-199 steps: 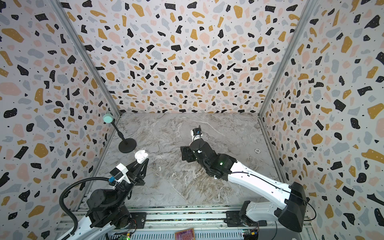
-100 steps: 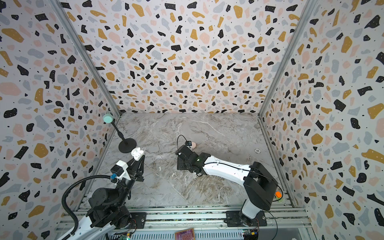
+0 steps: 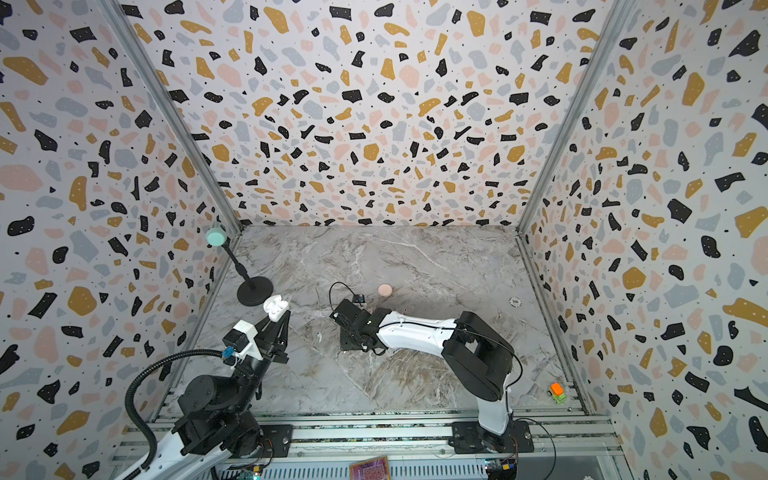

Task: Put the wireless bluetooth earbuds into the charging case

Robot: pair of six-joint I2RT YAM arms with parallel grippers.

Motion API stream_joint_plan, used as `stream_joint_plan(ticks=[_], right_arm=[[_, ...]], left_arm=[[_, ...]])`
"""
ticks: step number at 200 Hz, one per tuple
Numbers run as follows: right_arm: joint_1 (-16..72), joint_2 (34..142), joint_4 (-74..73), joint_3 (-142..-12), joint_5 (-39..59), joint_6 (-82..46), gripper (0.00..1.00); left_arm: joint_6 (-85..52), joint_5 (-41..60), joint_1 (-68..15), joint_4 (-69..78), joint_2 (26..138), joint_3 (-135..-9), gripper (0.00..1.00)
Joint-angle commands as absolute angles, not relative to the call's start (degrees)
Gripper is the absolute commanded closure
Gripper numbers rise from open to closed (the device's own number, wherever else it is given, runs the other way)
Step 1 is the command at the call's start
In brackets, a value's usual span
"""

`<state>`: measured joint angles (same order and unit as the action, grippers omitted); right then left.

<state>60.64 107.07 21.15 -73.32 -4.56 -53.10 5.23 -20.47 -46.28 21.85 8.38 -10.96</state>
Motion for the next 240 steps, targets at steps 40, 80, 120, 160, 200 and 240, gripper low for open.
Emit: stream_joint_plan(ticks=[40,80,120,160,200,240], right_arm=[[61.3,110.3,25.5,-78.0,-5.6,-52.9,0.56],[61.4,111.4,25.6,-78.3,-5.5,-52.7,0.61],[61.4,111.7,24.9,-77.9,-5.1,-52.7,0.66],[61.4,112.1,24.2,-77.8,-4.5,-52.6,0.69],[61.2,112.3,23.8,-77.3,-3.8,-52.5,0.74],[61.0,112.2,23.6,-76.9,-3.4,-52.6,0.75]], left_arm=[[5.7,-20.3,-46.0,23.5,8.2,-11.9,1.0],[5.6,-20.1,-46.0,23.5,8.3,-11.9,1.0],[5.6,-20.0,-46.1,23.5,8.3,-11.9,1.0],[5.6,-19.9,-46.1,23.5,8.3,-11.9,1.0],[5.6,-19.9,-46.1,23.5,8.3,-11.9,1.0],[5.6,-19.8,-46.0,23.5,8.4,-11.8,1.0]])
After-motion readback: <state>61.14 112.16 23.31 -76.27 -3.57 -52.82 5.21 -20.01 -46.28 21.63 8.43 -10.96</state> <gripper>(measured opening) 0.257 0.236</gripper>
